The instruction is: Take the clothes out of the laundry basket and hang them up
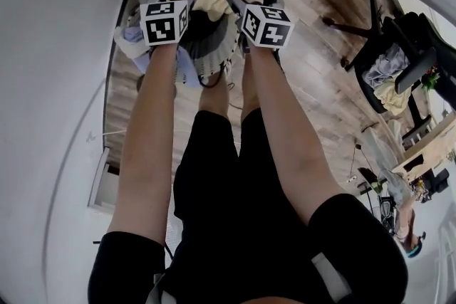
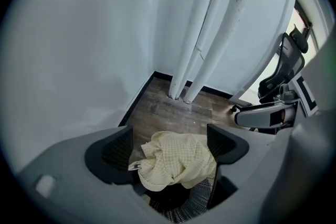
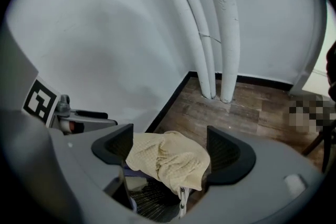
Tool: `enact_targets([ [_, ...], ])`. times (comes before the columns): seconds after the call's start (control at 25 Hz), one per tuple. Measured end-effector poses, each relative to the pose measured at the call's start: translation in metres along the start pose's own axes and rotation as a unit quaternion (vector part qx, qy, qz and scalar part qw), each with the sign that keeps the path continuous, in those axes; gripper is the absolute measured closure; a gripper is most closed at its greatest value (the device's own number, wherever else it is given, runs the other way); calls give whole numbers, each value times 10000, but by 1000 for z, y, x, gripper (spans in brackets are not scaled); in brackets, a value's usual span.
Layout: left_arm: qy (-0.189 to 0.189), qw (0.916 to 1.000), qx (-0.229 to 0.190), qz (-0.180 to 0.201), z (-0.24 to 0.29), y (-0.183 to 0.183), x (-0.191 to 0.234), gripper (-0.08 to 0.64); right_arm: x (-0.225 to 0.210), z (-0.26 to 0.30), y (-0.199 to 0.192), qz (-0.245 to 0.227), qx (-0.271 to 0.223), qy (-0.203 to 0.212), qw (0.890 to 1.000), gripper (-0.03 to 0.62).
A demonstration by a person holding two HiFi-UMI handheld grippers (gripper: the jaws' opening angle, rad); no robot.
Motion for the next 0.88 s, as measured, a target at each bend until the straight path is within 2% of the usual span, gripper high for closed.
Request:
enact_targets([
  [0.16, 21, 9995, 304, -100, 27, -10, 2, 107, -8, 21, -27, 806, 380, -398, 9952, 155],
  [0.28, 27, 9983, 565, -112, 43, -16, 2, 107, -13, 30, -52, 1452, 693, -675, 9847, 163],
  [0.4, -22, 9961, 873, -89, 60, -20, -1, 109, -18, 40, -66, 1879, 874, -799, 9750, 189],
  [0.68, -15, 9874, 1581, -39, 87, -40, 4, 109, -32, 63, -79, 2221, 1188, -1026, 9623, 198],
  [0.88, -116, 9863, 1647, -71, 96, -46, 0, 109, -32, 71, -81, 2226, 1235, -1076, 9611, 202],
])
Point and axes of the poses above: the fingertips, and each gripper's own axes: z forward along the fingers, x to its left, y out of its top, the point moved 1 cm from there along -z, backward along the fingers, and after that the axes turned 5 degrees about -y, right-handed, at the moved point
